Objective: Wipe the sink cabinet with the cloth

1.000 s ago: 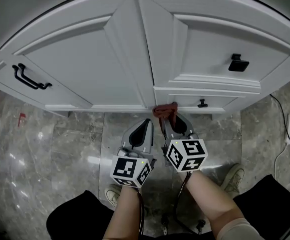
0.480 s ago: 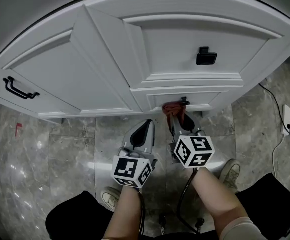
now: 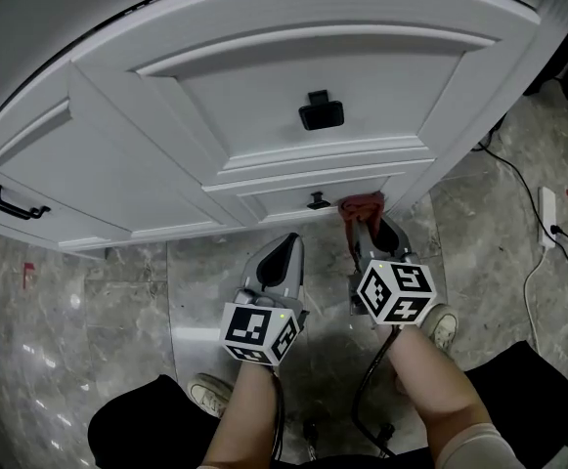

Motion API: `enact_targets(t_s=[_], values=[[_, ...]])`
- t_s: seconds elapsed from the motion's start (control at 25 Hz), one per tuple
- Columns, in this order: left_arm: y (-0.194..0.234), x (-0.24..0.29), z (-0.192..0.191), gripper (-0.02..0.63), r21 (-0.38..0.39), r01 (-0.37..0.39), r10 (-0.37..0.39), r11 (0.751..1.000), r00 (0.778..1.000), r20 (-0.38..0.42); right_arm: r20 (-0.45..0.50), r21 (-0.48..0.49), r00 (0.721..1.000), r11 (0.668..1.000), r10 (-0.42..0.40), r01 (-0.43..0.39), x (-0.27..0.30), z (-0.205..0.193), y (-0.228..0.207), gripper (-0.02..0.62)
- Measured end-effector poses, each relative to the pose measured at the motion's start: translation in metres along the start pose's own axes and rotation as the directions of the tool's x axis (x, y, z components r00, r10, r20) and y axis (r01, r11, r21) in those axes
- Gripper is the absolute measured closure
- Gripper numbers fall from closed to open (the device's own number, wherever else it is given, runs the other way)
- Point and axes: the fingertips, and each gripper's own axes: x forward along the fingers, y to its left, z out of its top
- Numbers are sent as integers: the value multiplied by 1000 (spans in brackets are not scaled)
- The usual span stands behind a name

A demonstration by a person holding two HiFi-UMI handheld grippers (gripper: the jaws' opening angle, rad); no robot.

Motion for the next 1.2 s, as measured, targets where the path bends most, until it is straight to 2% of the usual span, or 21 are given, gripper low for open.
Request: enact_targets(t_s=[0.28,0.48,0.76,0.88,1.0,1.2], values=[[-13,11,-3,606,-2,20,-20,1000,1000,-4,11,-2,998,998,-59,59,-13,6,-33,512],[-17,13,-8,606,-12,27,-27,1000,1000,-8,-2,82,989,986,-148,147,-22,-1,-66,512],[-31,5,-1,606,-33,34,-34,999,999,19,16,90,993,989,-119,117,-42,4,-57,512],[-41,-6,17,606,-11,42,-42,999,998,42,30,28,997,997,-76,75,-57,14,-34,512],[-51,-25,53,606,26,34,-36,999,995,95,77,-64,996,997,-38,43,-80,39,-6,512],[-78,-82,125,606,72,-14,-3,997,974,225,181,-234,983,972,36,7,-135,87,47,511]])
